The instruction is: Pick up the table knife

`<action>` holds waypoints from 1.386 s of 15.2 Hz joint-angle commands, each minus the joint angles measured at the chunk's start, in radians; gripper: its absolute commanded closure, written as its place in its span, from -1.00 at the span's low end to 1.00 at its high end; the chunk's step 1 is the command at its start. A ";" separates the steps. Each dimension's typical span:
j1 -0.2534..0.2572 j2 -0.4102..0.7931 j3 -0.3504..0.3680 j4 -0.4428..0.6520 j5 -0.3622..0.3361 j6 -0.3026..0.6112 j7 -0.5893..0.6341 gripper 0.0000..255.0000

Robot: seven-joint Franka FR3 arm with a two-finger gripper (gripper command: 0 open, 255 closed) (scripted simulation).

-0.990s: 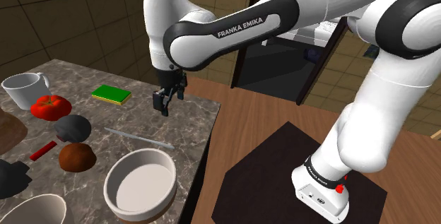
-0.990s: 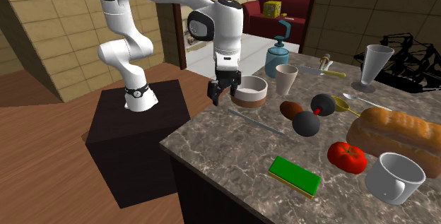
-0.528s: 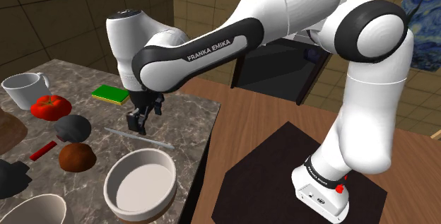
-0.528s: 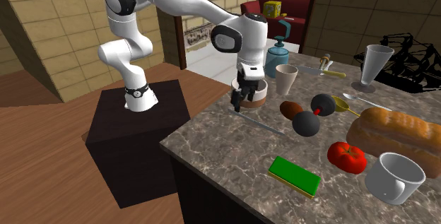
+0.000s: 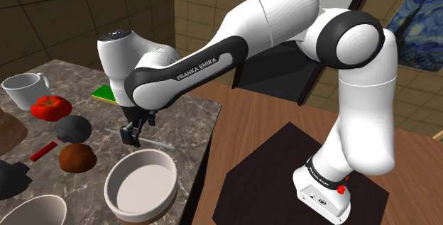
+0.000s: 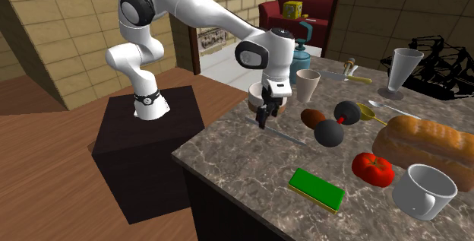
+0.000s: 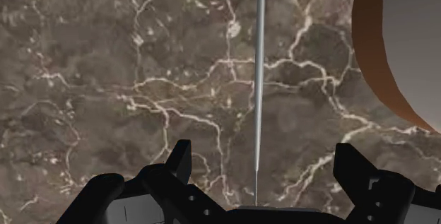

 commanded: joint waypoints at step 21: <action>-0.005 -0.033 0.009 0.024 0.015 -0.054 -0.008 1.00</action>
